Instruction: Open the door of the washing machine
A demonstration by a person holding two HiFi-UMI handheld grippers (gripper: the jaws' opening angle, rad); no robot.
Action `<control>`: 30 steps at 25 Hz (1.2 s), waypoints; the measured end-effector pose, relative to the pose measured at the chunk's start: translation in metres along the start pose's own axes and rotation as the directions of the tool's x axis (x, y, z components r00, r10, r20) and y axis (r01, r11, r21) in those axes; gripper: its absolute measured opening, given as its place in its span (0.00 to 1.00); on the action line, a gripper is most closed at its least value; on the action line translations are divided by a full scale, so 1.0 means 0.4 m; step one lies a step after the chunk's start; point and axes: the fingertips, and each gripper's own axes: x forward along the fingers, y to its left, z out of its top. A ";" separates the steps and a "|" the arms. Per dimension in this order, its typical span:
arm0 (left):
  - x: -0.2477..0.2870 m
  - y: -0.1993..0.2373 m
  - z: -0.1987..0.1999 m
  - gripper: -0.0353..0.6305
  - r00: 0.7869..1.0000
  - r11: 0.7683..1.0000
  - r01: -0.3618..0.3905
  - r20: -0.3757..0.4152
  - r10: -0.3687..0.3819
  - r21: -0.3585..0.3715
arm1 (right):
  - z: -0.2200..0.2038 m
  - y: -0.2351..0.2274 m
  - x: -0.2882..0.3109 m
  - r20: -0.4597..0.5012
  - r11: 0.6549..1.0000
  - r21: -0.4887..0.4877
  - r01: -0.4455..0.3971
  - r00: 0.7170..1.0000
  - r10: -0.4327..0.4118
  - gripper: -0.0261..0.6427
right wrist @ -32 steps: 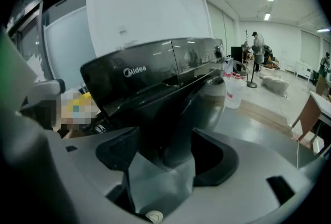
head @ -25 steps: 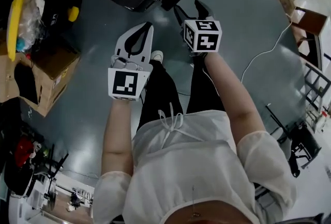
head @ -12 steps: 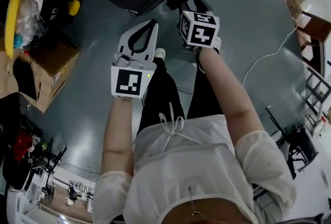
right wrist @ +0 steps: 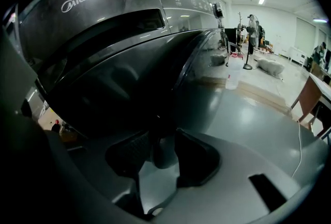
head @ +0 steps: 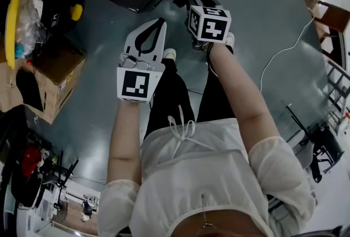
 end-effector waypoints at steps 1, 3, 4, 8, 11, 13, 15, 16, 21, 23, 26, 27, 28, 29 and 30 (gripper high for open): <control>0.000 -0.001 0.000 0.09 1.000 1.000 0.002 -0.001 -0.002 0.003 | 0.001 -0.002 -0.002 0.001 1.000 0.009 0.001 1.000 -0.001 0.26; -0.001 -0.005 -0.002 0.09 1.000 1.000 0.006 -0.001 -0.006 0.010 | 0.001 -0.010 -0.009 0.000 1.000 0.025 0.010 1.000 -0.010 0.25; -0.002 -0.008 -0.004 0.09 1.000 1.000 0.008 -0.002 -0.008 0.013 | -0.002 -0.016 -0.013 -0.002 0.999 0.035 0.017 1.000 -0.017 0.25; -0.008 -0.026 -0.013 0.09 1.000 1.000 0.016 -0.011 -0.015 0.019 | -0.029 -0.052 -0.042 -0.002 0.997 0.066 0.036 0.999 -0.036 0.22; -0.003 -0.047 -0.016 0.09 1.000 0.999 0.030 -0.010 -0.030 0.032 | -0.048 -0.088 -0.068 -0.005 0.997 0.063 0.054 0.999 -0.054 0.21; 0.011 -0.064 -0.011 0.09 0.999 0.998 0.039 0.019 -0.040 0.047 | -0.065 -0.115 -0.085 -0.012 0.995 0.072 0.064 0.998 -0.064 0.20; 0.026 -0.093 -0.016 0.09 0.998 0.997 0.060 -0.012 -0.060 0.049 | -0.084 -0.148 -0.106 -0.024 0.992 0.096 0.077 0.997 -0.075 0.19; 0.035 -0.111 -0.018 0.09 0.997 0.996 0.074 -0.033 -0.073 0.047 | -0.091 -0.167 -0.119 -0.027 0.991 0.106 0.087 0.996 -0.084 0.19; 0.109 -0.198 0.022 0.09 0.991 0.988 0.129 0.028 -0.132 0.090 | -0.122 -0.266 -0.175 -0.034 0.984 0.118 0.132 0.991 -0.129 0.16; 0.135 -0.232 0.031 0.09 0.988 0.985 0.147 0.023 -0.149 0.095 | -0.131 -0.307 -0.193 -0.036 0.981 0.124 0.149 0.989 -0.146 0.16; 0.167 -0.283 0.042 0.09 0.985 0.981 0.170 0.014 -0.172 0.093 | -0.141 -0.371 -0.222 -0.047 0.978 0.144 0.150 0.988 -0.144 0.15; 0.178 -0.302 0.046 0.09 0.984 0.980 0.178 0.009 -0.180 0.089 | -0.144 -0.395 -0.233 -0.051 0.977 0.152 0.149 0.988 -0.143 0.15; 0.190 -0.323 0.048 0.09 0.982 0.979 0.187 0.004 -0.188 0.081 | -0.147 -0.421 -0.245 -0.054 0.976 0.158 0.152 0.988 -0.145 0.15; 0.204 -0.343 0.052 0.09 0.981 0.978 0.196 -0.001 -0.196 0.070 | -0.150 -0.449 -0.256 -0.056 0.974 0.161 0.158 0.987 -0.150 0.15; 0.218 -0.363 0.056 0.09 0.979 0.978 0.202 -0.003 -0.202 0.058 | -0.152 -0.476 -0.266 -0.058 0.973 0.162 0.165 0.986 -0.158 0.15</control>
